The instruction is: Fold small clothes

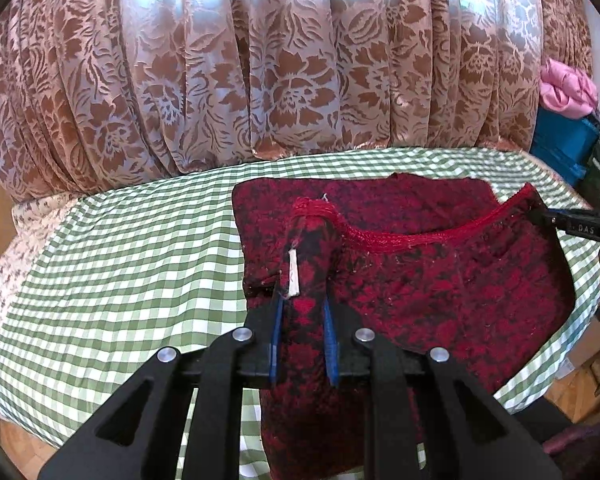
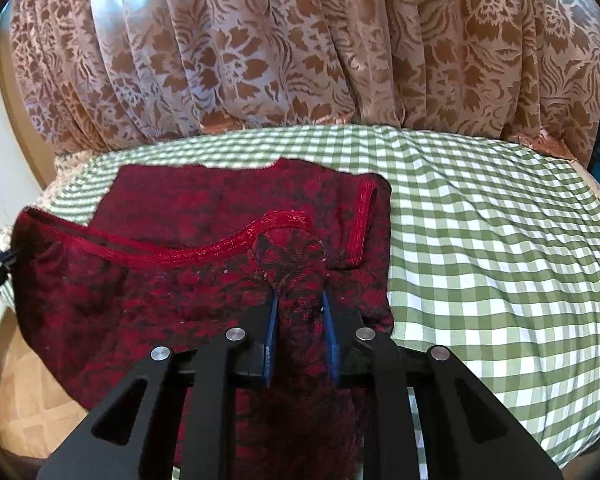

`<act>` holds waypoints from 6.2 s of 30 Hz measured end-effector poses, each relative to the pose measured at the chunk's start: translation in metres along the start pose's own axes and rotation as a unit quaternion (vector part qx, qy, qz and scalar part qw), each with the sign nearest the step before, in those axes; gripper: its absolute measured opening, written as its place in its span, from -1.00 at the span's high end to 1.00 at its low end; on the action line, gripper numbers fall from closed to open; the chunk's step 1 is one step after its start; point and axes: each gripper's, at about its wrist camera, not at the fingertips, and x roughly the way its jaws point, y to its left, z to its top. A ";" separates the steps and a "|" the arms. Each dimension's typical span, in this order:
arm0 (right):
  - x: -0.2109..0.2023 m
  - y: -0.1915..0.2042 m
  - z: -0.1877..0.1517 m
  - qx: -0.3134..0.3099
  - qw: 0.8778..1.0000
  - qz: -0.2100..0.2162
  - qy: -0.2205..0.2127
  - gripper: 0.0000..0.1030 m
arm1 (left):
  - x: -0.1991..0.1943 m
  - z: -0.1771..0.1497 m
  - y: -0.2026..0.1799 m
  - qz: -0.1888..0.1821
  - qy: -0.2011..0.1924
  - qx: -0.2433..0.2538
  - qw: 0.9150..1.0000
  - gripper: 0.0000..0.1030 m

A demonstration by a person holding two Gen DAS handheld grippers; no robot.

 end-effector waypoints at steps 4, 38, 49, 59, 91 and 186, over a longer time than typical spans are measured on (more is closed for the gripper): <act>-0.014 -0.001 0.000 0.012 1.000 0.008 -0.007 0.64 | -0.011 -0.001 0.009 -0.021 -0.009 -0.031 0.999 0.71; 0.109 -0.035 0.130 0.068 0.995 -0.061 -0.024 0.67 | 0.165 0.126 0.074 0.009 0.039 -0.147 0.988 0.74; 0.193 -0.057 0.109 0.082 0.990 -0.089 0.068 0.58 | 0.235 0.095 0.065 0.052 0.112 -0.124 0.985 0.58; 0.103 -0.083 0.076 0.138 0.990 0.024 0.033 -0.17 | 0.141 0.052 0.100 -0.008 0.083 -0.205 0.975 -0.23; 0.010 -0.073 -0.051 0.151 0.985 0.084 0.029 -0.52 | 0.085 -0.045 0.071 -0.103 0.098 -0.281 0.949 0.22; 0.068 -0.088 0.022 0.163 0.986 -0.011 0.021 -0.16 | 0.038 0.030 -0.014 0.101 -0.005 -0.090 0.991 0.07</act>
